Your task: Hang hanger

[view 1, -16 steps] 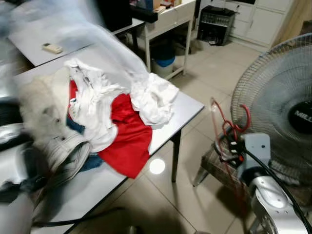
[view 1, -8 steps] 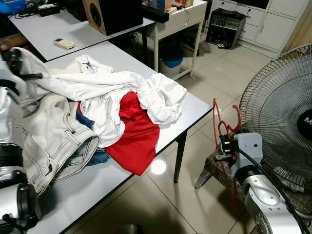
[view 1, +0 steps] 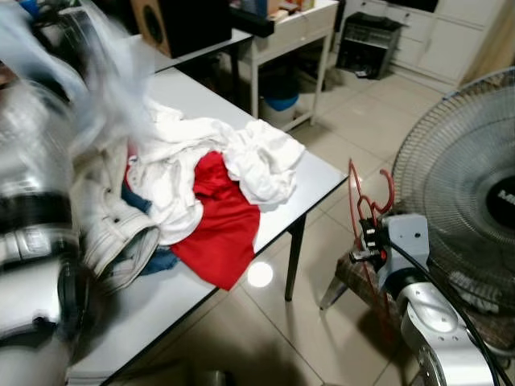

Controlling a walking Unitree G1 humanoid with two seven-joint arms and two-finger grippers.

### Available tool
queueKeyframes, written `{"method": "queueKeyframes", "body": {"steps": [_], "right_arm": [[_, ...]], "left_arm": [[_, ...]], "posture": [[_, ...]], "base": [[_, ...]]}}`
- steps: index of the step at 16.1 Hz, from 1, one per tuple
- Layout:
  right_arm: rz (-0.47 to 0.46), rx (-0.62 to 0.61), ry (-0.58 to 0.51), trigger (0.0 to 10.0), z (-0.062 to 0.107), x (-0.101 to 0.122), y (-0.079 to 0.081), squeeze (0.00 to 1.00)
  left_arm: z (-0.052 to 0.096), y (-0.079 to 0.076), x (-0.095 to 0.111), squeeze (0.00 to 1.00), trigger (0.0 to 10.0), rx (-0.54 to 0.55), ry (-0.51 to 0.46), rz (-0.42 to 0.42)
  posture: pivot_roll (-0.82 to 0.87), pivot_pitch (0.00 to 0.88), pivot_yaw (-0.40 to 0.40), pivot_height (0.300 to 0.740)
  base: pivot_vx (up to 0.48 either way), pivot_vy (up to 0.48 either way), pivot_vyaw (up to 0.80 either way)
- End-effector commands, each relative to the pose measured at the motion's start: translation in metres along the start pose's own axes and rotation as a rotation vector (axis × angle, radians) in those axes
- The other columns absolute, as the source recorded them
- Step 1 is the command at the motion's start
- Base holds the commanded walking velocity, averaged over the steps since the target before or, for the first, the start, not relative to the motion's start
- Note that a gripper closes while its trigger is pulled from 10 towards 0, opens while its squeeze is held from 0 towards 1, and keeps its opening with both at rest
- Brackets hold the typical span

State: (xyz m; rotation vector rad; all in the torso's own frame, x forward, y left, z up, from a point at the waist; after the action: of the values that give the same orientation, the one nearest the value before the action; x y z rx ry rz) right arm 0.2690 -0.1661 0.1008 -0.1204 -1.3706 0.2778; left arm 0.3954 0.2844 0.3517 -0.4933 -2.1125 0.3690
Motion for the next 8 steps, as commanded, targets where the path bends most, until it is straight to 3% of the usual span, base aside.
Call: {"method": "queueKeyframes", "body": {"steps": [1, 3, 4, 6, 8], "right_arm": [[-0.011, 0.002, -0.006, 10.0, 0.0, 0.0, 0.001, 0.0], [-0.011, 0.011, -0.004, 10.0, 0.001, -0.001, 0.004, 0.0], [-0.01, 0.02, -0.002, 10.0, 0.001, -0.002, 0.006, 0.0], [-0.009, 0.028, -0.002, 10.0, 0.0, -0.002, 0.009, 0.0], [-0.008, 0.035, 0.001, 10.0, 0.001, -0.003, 0.009, 0.0]], "left_arm": [[0.003, 0.025, 0.044, 0.0, 0.0, 0.112, -0.176, 0.098], [0.019, 0.071, 0.069, 0.0, 0.0, 0.334, -0.202, -0.173], [0.032, 0.097, 0.066, 0.0, 0.0, 0.467, -0.097, -0.367], [0.064, 0.134, 0.077, 0.0, 0.0, 0.642, -0.056, -0.53], [0.091, 0.16, 0.088, 0.0, 0.0, 0.756, -0.036, -0.638]], "posture": [[-0.05, 0.011, 0.078, 0.74], [-0.04, 0.01, 0.072, 0.74], [-0.03, 0.011, 0.071, 0.74], [-0.03, 0.01, 0.068, 0.74], [-0.03, 0.012, 0.062, 0.74]], "base": [[0.0, 0.0, 0.0], [0.0, 0.0, 0.0], [0.0, 0.0, 0.0], [0.0, 0.0, 0.0], [0.0, 0.0, 0.0]]}}
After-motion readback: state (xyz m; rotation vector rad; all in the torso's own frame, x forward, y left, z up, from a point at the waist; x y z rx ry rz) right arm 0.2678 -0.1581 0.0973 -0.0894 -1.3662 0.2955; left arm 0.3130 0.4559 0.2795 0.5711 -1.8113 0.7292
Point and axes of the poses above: a point about 5 cm out from each wrist's last joint towards the gripper, its own z axis pointing back from the gripper into the wrist, its own x axis along the axis of the wrist's last joint, y = z × x, the point moved 4 cm from there along -z, pointing out of the wrist towards the gripper, and after that the axes turned 8 degrees about z, right-handed, at the moved point
